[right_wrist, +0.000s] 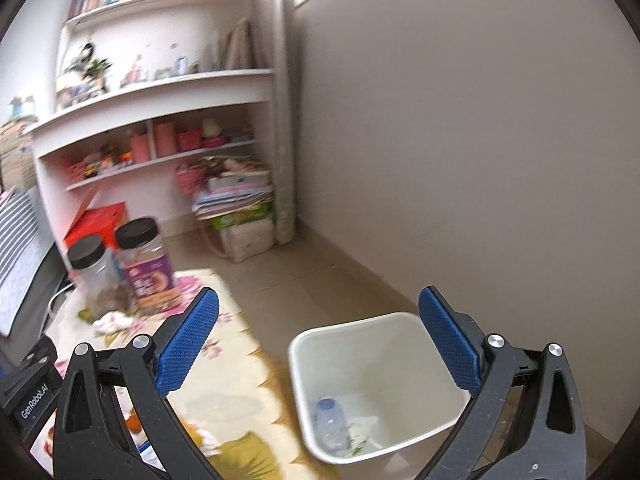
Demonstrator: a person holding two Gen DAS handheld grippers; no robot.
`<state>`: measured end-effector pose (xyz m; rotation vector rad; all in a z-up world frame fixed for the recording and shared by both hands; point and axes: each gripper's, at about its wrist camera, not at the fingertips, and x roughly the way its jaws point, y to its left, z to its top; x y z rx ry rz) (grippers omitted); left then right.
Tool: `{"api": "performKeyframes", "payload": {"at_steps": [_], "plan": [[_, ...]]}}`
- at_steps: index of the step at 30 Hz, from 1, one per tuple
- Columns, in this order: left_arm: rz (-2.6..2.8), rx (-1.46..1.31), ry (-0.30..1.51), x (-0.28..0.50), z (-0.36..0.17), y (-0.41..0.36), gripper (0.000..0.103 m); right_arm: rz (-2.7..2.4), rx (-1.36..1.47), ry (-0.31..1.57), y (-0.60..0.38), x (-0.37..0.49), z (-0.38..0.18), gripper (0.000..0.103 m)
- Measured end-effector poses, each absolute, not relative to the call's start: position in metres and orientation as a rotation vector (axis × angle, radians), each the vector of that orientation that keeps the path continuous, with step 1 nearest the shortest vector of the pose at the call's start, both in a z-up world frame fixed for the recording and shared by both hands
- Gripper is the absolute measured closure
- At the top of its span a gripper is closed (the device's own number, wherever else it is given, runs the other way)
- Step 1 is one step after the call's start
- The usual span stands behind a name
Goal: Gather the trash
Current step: 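Open the left tool over the wastebasket to drop the water bottle, then grasp the red snack bag with the left tool while the right tool grasps the milk carton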
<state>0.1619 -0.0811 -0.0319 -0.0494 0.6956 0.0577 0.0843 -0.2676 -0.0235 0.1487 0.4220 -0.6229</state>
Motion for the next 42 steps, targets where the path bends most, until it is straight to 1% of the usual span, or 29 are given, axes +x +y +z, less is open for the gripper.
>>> {"api": "performKeyframes", "payload": {"at_steps": [7,12,15,19,21,25,29,31,35,42], "plan": [[0.192,-0.082,0.796,0.169,-0.063,-0.021,0.013,-0.513,0.105,0.472,-0.222,0.109,-0.031,0.007],[0.280,-0.134,0.925,0.167,-0.102,0.024,0.013,-0.422,0.055,0.532,-0.189,0.127,-0.041,0.007],[0.309,-0.224,1.020,0.173,-0.123,0.044,0.013,-0.387,0.038,0.563,-0.177,0.131,-0.047,0.007],[0.342,-0.330,1.094,0.189,-0.138,0.058,0.013,-0.355,-0.001,0.612,-0.171,0.139,-0.055,0.007],[0.361,-0.363,1.141,0.199,-0.148,0.062,0.010,-0.327,-0.010,0.638,-0.170,0.138,-0.061,0.007],[0.368,-0.415,1.233,0.216,-0.170,0.062,0.008,-0.229,-0.008,0.705,-0.170,0.138,-0.071,0.007],[0.312,-0.423,1.327,0.219,-0.188,0.062,0.008,-0.092,0.009,0.837,-0.169,0.145,-0.090,0.007],[0.278,-0.426,1.349,0.215,-0.191,0.064,0.010,-0.001,-0.003,0.922,-0.164,0.150,-0.101,0.007],[0.166,-0.386,1.336,0.203,-0.181,0.074,0.011,0.190,-0.050,1.059,-0.138,0.151,-0.122,0.007],[0.082,-0.363,1.269,0.185,-0.143,0.120,0.011,0.328,-0.254,1.159,-0.081,0.141,-0.158,0.007]]}}
